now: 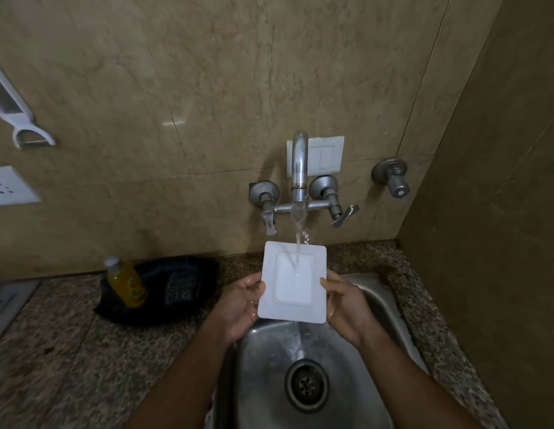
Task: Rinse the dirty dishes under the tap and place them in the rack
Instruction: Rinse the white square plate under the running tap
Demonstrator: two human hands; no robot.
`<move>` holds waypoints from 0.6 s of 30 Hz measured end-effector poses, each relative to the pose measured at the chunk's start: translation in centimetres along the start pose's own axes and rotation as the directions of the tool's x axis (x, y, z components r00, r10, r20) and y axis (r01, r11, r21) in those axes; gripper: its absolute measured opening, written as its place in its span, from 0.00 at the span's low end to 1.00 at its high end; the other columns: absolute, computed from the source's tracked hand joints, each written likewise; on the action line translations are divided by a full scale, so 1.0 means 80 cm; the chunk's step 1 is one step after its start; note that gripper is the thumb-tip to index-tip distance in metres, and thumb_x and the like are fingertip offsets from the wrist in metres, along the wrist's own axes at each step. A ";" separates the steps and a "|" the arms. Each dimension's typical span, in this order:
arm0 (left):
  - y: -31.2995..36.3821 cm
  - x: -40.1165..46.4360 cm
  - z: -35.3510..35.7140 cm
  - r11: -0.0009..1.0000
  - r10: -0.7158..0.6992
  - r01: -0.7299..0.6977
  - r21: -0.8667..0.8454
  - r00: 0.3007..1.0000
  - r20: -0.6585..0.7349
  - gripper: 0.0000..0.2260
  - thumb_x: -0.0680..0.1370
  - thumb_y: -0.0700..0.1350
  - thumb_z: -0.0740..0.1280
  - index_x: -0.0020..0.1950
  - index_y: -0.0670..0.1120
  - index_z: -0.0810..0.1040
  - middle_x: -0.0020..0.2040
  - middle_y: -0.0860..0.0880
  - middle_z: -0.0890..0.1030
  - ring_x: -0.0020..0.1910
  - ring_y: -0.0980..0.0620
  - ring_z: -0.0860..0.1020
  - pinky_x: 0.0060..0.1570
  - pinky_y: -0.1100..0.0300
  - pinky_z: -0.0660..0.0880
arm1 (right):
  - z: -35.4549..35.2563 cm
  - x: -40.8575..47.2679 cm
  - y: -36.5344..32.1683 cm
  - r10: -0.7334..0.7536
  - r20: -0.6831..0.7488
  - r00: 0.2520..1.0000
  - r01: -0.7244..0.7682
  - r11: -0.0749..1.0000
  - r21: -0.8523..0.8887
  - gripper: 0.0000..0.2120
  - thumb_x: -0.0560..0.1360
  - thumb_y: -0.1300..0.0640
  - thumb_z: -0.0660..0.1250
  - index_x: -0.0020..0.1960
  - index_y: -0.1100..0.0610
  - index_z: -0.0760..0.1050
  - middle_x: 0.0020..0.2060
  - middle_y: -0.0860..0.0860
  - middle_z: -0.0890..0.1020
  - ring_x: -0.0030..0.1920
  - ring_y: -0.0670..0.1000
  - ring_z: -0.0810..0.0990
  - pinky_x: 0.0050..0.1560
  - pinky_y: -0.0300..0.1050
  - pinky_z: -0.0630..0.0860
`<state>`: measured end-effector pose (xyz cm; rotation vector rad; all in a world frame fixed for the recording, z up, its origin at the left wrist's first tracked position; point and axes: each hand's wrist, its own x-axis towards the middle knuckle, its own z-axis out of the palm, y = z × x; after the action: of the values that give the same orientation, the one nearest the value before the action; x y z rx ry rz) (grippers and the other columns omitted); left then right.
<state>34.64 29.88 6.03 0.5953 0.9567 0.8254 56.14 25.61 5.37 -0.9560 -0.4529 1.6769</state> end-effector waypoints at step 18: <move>0.008 0.005 0.019 0.870 0.151 -0.218 0.443 0.972 0.181 0.18 0.75 0.25 0.63 0.46 0.44 0.87 0.57 0.53 0.84 0.56 0.56 0.82 0.50 0.59 0.79 | -0.022 0.008 0.004 0.259 -0.201 0.945 -0.269 0.963 -0.025 0.20 0.72 0.72 0.58 0.62 0.66 0.76 0.61 0.68 0.78 0.54 0.65 0.79 0.60 0.57 0.77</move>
<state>35.87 30.43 7.01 1.1599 0.9795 0.7132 57.29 25.80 3.83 -1.2524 -0.2447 1.7933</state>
